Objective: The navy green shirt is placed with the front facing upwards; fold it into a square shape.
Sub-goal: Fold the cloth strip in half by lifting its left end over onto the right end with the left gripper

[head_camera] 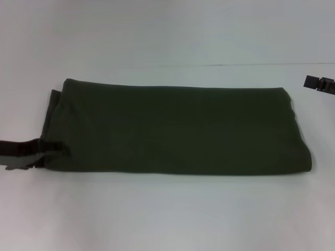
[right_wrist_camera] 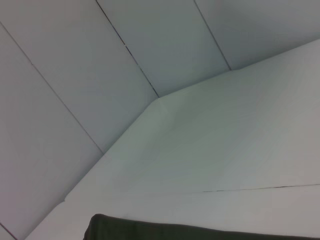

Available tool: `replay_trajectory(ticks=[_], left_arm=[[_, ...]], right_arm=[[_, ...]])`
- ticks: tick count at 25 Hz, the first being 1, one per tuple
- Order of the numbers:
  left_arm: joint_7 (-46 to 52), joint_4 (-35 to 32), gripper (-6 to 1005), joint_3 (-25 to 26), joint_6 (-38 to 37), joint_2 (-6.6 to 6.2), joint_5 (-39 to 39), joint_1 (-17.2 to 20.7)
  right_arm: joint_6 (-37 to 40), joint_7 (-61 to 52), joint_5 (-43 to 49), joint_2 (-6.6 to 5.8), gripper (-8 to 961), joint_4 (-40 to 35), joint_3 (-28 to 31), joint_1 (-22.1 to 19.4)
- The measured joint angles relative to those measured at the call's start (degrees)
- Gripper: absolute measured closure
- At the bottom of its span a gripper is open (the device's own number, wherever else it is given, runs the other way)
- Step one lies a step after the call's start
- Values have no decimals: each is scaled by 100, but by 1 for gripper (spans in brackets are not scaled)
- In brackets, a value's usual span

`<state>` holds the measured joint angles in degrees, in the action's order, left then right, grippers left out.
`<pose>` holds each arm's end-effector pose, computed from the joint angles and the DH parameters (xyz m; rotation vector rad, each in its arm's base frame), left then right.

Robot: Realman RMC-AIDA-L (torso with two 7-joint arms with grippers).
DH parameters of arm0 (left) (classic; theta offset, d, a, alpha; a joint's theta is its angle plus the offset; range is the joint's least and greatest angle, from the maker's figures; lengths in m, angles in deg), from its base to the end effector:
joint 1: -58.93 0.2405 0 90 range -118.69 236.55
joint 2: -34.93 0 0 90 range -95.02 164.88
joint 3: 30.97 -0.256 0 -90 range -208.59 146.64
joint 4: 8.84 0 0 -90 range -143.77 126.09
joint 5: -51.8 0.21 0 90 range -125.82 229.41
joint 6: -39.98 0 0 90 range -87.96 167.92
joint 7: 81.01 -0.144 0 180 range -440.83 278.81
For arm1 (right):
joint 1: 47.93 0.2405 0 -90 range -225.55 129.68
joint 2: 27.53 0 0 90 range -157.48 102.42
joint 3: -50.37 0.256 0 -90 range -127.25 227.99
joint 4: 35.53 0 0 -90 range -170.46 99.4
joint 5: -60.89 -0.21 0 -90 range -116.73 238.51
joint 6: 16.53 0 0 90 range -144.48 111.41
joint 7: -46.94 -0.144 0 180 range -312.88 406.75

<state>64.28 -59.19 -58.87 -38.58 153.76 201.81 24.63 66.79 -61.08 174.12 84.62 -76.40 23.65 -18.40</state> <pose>-0.3246 0.3568 0.0512 -1.9056 -1.8617 -0.2351 0.3045 0.3621 0.0981 -2.1986 1.2098 0.8343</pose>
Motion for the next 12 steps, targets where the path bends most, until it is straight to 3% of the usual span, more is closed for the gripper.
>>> replay_trajectory(ticks=[12], left_arm=[[12, -33, 116, -58, -30, -63, -10, -53]], right_arm=[[-34, 0, -3, 5, 37, 0, 9, 0]])
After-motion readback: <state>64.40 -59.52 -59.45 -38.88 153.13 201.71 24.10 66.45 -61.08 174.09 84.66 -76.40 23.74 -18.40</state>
